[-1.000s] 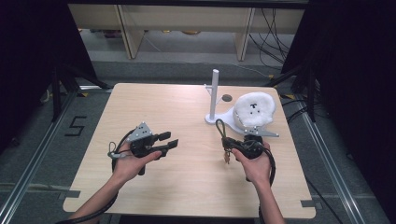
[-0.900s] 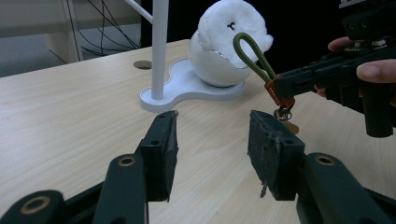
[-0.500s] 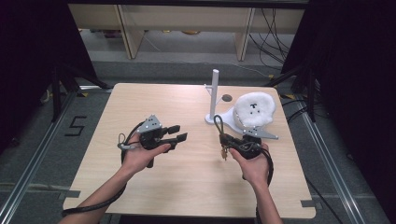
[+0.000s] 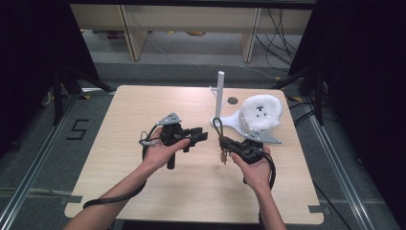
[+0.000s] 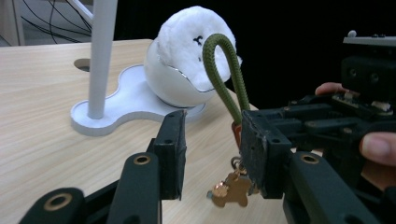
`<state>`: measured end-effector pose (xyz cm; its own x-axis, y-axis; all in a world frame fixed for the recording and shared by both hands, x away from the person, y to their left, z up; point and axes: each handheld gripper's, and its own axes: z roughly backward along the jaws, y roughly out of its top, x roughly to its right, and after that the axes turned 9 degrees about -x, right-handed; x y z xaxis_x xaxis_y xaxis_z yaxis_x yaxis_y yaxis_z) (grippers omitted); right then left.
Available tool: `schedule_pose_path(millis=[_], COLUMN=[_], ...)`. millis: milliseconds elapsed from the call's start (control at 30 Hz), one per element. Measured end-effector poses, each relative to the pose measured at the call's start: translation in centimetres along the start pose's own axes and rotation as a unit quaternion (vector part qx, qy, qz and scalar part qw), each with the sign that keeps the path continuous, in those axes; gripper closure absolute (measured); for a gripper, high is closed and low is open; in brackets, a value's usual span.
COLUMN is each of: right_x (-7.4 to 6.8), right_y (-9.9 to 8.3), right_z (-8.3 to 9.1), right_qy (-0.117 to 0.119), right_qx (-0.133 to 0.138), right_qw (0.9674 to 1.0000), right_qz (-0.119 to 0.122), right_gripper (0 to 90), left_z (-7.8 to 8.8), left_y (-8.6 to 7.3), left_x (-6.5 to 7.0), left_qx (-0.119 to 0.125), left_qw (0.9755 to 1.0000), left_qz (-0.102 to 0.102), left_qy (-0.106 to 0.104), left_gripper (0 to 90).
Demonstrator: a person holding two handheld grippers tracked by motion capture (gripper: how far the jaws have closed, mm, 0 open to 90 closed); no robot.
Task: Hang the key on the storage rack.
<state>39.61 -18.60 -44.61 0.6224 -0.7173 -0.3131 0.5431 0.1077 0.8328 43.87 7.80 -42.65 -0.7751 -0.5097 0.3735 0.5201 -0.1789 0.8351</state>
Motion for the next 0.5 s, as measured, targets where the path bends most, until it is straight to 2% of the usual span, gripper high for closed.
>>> schedule_pose_path(millis=[33,167,267,300,467,500], right_x=[-0.1,-0.2,-0.2,-0.4,-0.4,-0.4], right_y=[0.0,-0.1,-0.2,-0.3,-0.3,-0.3], right_z=[-0.1,-0.2,-0.3,-0.4,-0.6,-0.6], right_qy=[-0.002,0.003,0.0,0.005,0.008,0.006], right_qx=[-0.003,0.002,0.004,0.002,0.0,0.004], right_qw=[1.0,1.0,1.0,1.0,1.0,0.9999], right_qz=[0.005,-0.002,0.008,0.0,0.001,0.007], right_gripper=[79.4,79.4,79.4,79.4,79.4,79.4], left_z=[-0.2,-1.0,-1.4,-1.5,-1.9,-2.0], left_y=[0.1,0.4,0.5,0.5,0.4,0.3], left_x=[0.1,0.2,0.2,0.2,0.1,0.0], left_qx=[-0.001,-0.005,-0.008,-0.006,-0.01,-0.009], left_qw=[1.0,1.0,0.9999,0.9998,0.9996,0.9996], left_qz=[0.001,0.004,0.012,0.013,0.018,0.02], left_qy=[0.0,-0.003,-0.01,-0.015,-0.021,-0.02], left_gripper=[60.8,61.6,62.9,64.0,66.2,68.1])
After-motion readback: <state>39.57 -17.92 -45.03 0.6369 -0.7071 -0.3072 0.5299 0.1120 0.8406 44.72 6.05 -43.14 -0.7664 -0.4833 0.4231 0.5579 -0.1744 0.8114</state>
